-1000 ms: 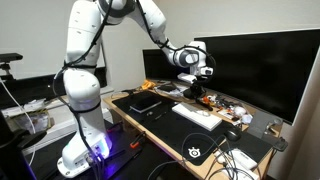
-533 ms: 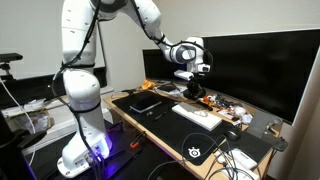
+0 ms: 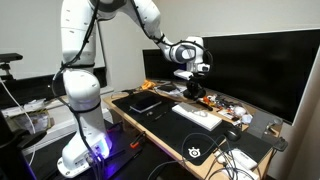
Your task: Press two keys on the keyboard
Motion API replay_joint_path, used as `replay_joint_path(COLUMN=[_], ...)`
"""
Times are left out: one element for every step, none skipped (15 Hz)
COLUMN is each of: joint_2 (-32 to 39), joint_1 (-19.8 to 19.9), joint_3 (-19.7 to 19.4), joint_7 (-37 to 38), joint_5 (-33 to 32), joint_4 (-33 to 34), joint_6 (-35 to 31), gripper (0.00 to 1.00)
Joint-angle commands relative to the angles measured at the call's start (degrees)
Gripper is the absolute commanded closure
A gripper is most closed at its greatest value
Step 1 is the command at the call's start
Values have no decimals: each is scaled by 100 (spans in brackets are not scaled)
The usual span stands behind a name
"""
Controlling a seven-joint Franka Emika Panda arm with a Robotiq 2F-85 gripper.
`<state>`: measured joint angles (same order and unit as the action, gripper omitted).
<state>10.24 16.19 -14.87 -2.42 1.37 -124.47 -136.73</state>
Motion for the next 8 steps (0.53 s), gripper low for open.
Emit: replay_joint_path(joint_2=[-2,-2,-2,-2,-2,-2,7,12], joint_1=[1,1,1,1,1,1,1,4], joint_3=[0,0,0,0,0,0,0,4], joint_7=[4,4,4,4,4,4,-13,-21], joint_5=[-4,-4,-4,-4,-4,-4,-14,5], joint_4=[9,8,8,8,8,8,8,16], joint_6=[15,15,15,15,16,16,-6,22], gripper=[73,73,73,73,73,48,47,42])
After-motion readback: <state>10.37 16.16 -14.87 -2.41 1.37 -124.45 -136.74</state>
